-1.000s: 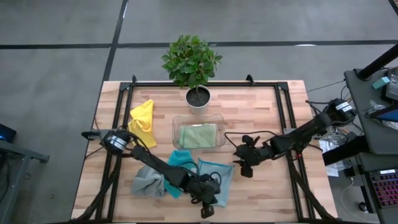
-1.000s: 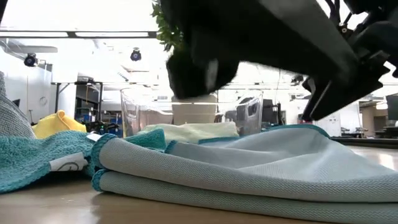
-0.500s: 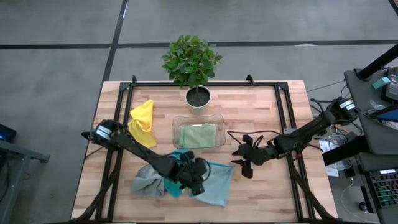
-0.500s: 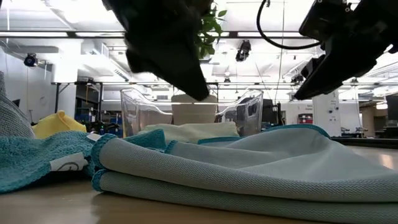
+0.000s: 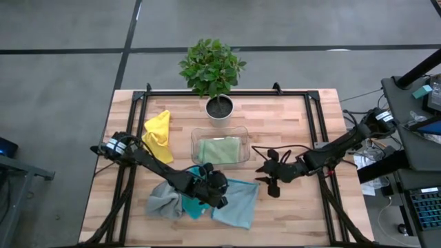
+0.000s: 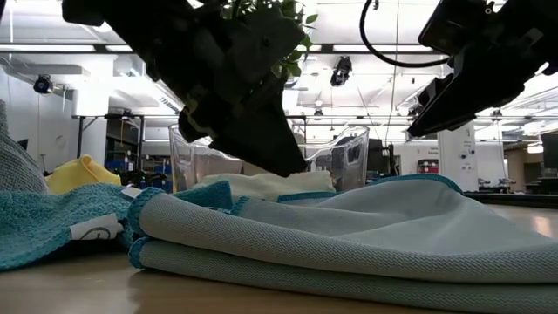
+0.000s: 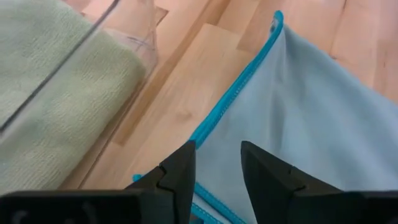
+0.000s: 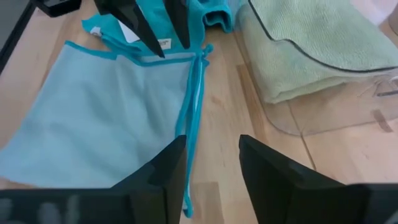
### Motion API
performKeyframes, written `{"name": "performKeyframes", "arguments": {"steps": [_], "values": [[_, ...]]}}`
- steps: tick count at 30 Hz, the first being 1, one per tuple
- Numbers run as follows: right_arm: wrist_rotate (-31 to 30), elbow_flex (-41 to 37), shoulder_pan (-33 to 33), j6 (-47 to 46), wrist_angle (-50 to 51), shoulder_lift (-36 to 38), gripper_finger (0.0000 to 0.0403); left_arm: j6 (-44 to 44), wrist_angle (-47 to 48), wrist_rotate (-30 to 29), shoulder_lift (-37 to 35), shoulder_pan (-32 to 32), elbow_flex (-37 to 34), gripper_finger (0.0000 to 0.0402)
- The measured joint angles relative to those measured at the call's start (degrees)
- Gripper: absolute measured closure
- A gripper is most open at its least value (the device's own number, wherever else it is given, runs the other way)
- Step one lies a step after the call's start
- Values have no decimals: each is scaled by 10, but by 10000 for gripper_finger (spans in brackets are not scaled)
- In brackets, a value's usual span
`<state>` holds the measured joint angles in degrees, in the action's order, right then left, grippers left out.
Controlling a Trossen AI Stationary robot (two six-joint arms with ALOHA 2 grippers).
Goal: Fold microfiber towels
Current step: Fold the light blue microfiber cloth
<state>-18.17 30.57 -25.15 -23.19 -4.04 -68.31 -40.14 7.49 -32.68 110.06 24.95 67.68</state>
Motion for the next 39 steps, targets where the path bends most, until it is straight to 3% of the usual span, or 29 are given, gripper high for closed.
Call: {"name": "performKeyframes", "arguments": {"steps": [27,31,36,39], "values": [[1,-18,0,3,-40,-3,266,15,-48,-13,40,-10,-4,290],[1,-18,0,3,-40,-3,264,15,-49,-13,40,-10,-5,317],[1,-18,0,5,-40,-3,268,15,-49,-7,40,-10,-4,384],[1,-18,0,7,-40,-3,271,15,-49,-6,40,-10,-1,396]]}}
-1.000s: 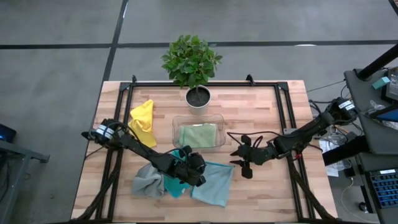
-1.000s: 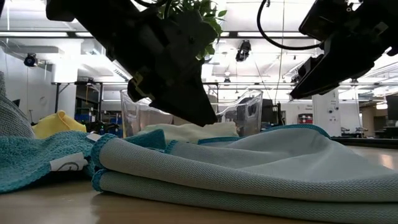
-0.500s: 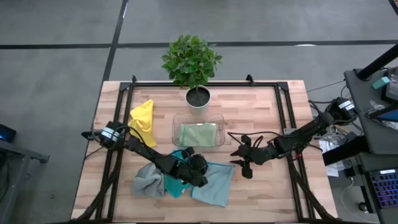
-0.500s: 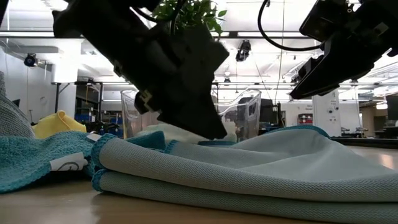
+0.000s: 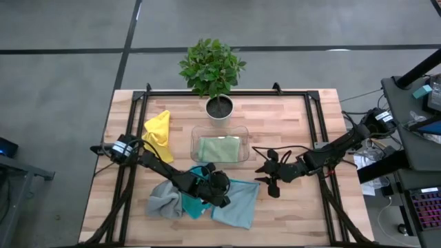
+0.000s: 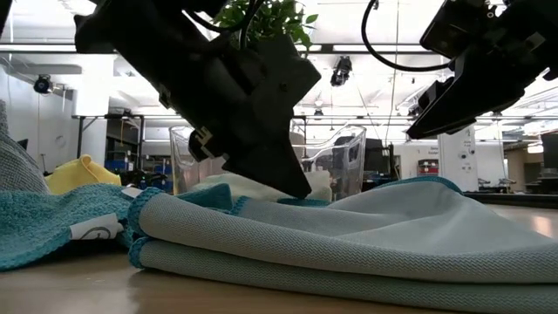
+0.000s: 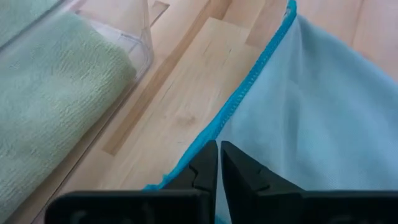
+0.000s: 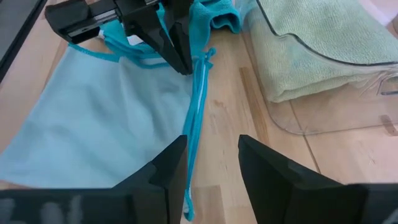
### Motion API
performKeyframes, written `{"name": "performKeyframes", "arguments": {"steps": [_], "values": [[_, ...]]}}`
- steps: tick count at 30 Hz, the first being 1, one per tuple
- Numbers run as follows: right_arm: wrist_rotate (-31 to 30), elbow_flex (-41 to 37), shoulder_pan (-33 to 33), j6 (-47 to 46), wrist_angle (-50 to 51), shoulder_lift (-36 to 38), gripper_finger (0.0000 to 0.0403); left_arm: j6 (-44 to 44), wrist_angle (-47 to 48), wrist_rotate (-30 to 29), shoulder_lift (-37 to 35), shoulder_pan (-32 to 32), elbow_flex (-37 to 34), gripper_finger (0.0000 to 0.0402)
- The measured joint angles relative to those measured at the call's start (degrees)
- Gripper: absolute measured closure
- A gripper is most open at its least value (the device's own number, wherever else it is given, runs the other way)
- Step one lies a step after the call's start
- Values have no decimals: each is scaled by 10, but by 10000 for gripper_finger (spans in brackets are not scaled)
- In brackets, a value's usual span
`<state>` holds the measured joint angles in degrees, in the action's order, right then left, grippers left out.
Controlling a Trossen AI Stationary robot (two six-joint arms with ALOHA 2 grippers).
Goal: Fold microfiber towels
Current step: Fold the light blue microfiber cloth
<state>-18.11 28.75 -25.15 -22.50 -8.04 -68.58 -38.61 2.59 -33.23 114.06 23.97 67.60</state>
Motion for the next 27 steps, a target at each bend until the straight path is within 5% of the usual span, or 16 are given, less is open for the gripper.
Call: {"name": "performKeyframes", "arguments": {"steps": [12,27], "values": [[0,0,0,0,0,0,273,41,36,13,-11,2,8,391],[1,0,0,0,0,0,273,41,64,10,-14,-4,0,258]]}}
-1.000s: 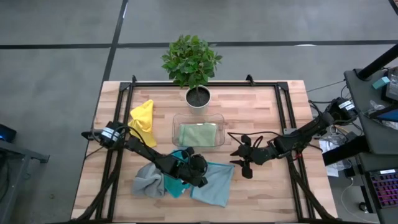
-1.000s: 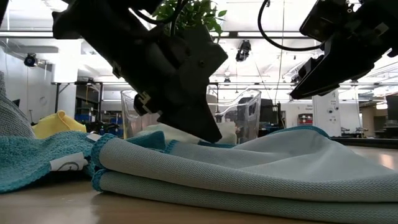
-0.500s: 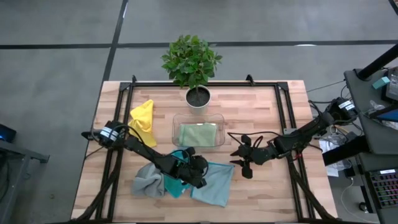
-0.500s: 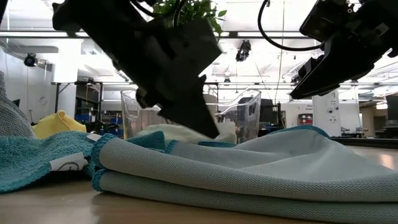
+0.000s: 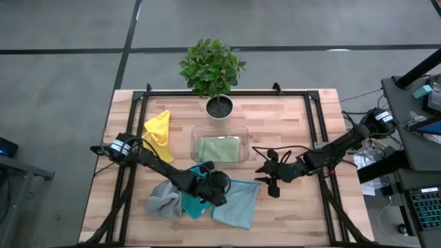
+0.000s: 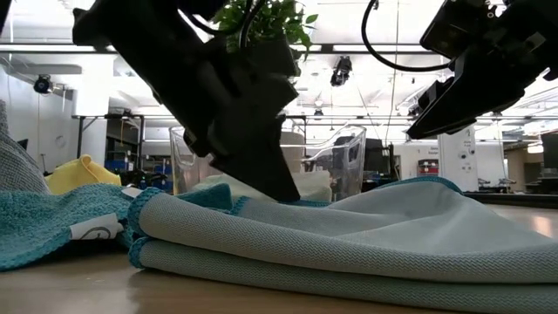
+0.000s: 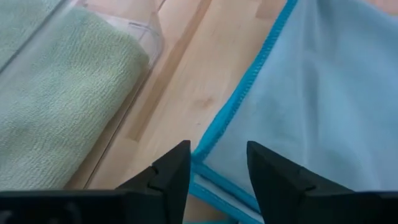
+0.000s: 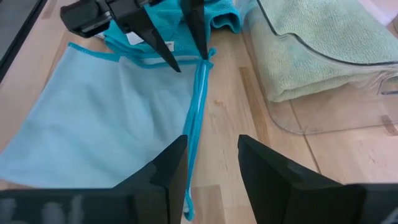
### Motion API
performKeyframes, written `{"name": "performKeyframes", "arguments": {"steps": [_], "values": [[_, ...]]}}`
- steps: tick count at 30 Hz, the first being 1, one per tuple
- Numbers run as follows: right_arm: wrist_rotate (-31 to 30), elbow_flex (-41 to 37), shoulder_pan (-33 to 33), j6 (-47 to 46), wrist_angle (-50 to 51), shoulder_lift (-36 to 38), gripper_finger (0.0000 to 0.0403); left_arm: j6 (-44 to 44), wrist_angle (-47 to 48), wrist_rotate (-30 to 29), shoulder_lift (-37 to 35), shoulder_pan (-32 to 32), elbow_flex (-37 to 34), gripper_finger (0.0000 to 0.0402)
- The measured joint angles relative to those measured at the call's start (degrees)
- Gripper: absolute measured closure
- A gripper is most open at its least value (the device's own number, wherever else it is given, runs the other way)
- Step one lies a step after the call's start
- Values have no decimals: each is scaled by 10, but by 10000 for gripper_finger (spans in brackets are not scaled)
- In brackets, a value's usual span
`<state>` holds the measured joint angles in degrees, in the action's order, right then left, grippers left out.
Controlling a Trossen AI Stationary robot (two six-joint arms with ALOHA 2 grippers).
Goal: Fold microfiber towels
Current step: Fold the light blue microfiber cloth
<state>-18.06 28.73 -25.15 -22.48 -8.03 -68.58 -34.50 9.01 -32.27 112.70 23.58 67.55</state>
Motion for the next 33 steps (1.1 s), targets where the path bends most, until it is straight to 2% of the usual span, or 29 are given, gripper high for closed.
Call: {"name": "performKeyframes", "arguments": {"steps": [4,7,16,33], "values": [[0,0,0,0,0,0,273,-10,-1,-1,0,-3,-1,260],[0,0,0,0,0,0,273,-10,-1,0,0,-4,-1,278],[0,0,0,0,1,0,273,-11,-10,33,6,-5,-1,394],[0,-1,0,0,3,0,273,-8,15,8,-38,-7,6,401]]}}
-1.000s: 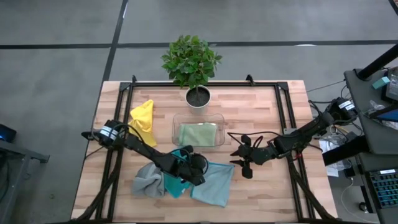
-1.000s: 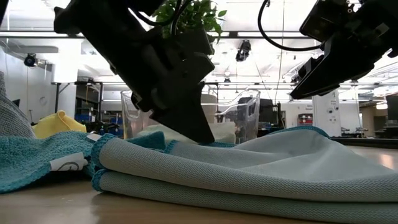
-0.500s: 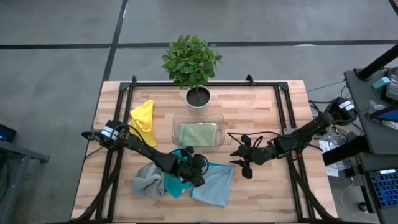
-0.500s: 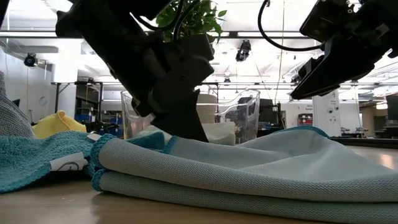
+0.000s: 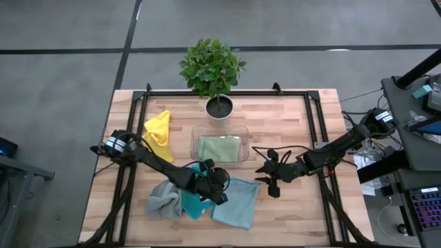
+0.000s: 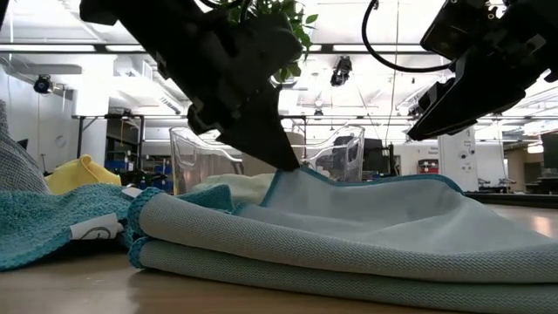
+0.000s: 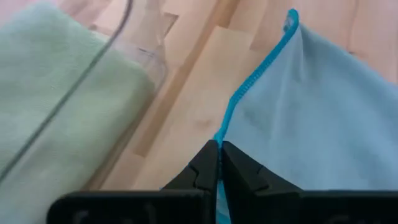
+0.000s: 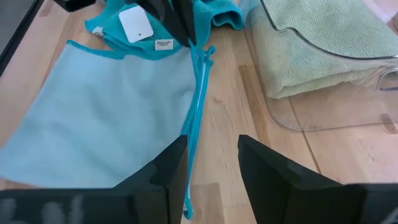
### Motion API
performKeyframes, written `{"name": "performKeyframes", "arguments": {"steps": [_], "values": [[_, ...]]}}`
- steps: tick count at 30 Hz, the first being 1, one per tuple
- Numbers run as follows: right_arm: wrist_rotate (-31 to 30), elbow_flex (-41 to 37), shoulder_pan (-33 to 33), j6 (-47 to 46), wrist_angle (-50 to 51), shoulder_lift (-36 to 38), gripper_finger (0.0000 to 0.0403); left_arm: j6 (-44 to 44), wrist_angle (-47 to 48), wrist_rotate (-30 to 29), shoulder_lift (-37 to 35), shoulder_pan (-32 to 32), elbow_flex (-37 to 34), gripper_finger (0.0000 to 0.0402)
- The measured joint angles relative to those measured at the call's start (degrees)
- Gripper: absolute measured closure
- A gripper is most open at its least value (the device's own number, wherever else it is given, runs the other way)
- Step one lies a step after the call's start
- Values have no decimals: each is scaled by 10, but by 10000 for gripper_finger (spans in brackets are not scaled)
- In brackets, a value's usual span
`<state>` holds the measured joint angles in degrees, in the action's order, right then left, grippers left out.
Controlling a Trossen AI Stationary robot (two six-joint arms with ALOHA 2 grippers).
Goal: Fold microfiber towels
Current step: Fold the light blue microfiber cloth
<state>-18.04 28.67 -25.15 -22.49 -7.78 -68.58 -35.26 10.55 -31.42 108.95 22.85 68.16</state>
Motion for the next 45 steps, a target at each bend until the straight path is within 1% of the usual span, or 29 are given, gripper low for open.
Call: {"name": "performKeyframes", "arguments": {"steps": [6,21,24,30,34,37,40,43,45], "values": [[0,0,0,-4,0,0,273,-27,78,-5,-9,-1,3,401],[5,0,-1,-4,2,0,273,-35,80,-6,-7,-11,-2,400],[5,0,-1,-4,1,0,273,-35,80,-6,-7,-11,-2,381],[5,0,-13,-9,-11,-2,275,-33,81,-5,-15,-11,3,318],[5,0,-31,-28,-49,-23,292,-13,80,25,-32,-9,6,292],[5,1,-42,-30,-91,-52,314,-8,80,59,-46,-6,13,287],[6,9,-44,-30,-114,-88,341,-2,75,89,-56,10,23,291],[5,26,-43,-30,-114,-124,366,0,66,97,-56,37,31,306],[5,36,-43,-26,-113,-145,379,-2,40,98,-50,54,31,318]]}}
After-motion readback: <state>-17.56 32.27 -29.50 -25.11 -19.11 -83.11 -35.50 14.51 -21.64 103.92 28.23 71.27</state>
